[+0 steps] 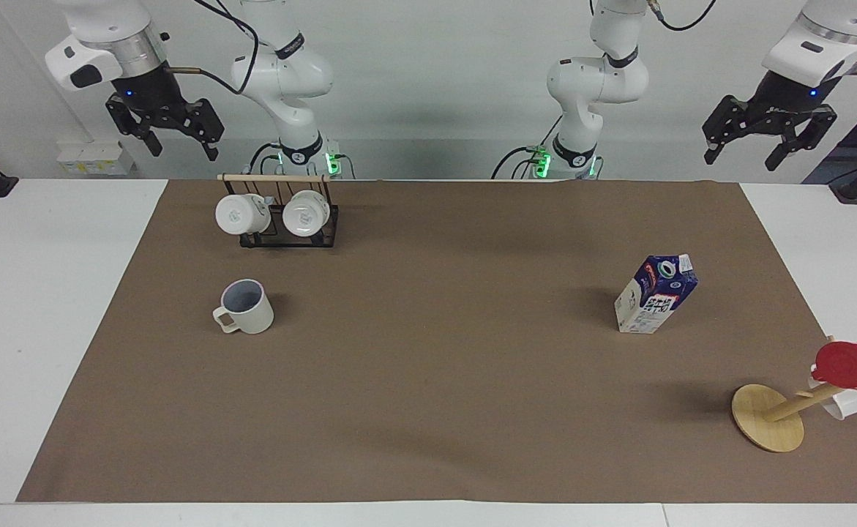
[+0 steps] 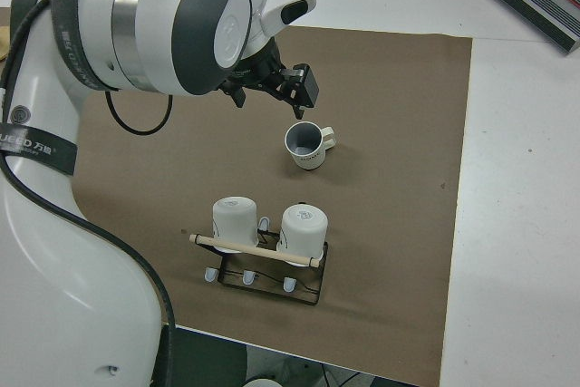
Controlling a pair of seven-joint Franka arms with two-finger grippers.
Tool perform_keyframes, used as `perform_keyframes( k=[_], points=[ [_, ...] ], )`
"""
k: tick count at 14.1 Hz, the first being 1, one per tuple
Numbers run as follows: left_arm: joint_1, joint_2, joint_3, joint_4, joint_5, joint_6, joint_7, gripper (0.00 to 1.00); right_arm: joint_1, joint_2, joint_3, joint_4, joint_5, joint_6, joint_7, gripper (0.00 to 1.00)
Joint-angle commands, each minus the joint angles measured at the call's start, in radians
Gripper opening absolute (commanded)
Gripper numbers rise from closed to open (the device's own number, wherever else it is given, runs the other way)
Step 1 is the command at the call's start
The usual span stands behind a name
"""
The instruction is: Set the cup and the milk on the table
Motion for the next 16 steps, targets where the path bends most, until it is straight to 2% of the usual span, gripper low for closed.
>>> perform_keyframes(
  k=[1,4,7,8,10,14,16],
  points=[
    [-0.013,-0.015,0.009,-0.013,0.013,-0.009,-0.01,1.0,-0.007,-0.028,0.003,-0.038,-0.012,0.023,0.007,1.0],
    [-0.015,-0.015,0.009,-0.013,0.013,-0.009,-0.008,1.0,-0.009,-0.029,0.001,-0.046,-0.012,0.023,0.007,1.0],
    [-0.013,-0.017,0.009,-0.013,0.013,-0.009,-0.008,1.0,-0.007,-0.02,0.001,-0.063,-0.012,0.073,0.009,1.0],
    [-0.013,-0.015,0.009,-0.013,0.013,-0.007,-0.008,1.0,-0.007,-0.017,0.001,-0.095,-0.012,0.119,0.029,1.0],
    [-0.015,-0.017,0.009,-0.013,0.013,-0.007,-0.008,1.0,0.01,-0.006,0.007,-0.202,-0.013,0.289,0.075,1.0],
    [-0.013,-0.015,0.009,-0.013,0.013,-0.006,-0.008,1.0,0.085,0.136,0.007,-0.218,-0.013,0.459,0.155,1.0],
    [-0.013,-0.017,0.009,-0.013,0.013,-0.006,-0.008,1.0,0.091,0.193,0.009,-0.236,-0.015,0.515,0.167,1.0]
  ],
)
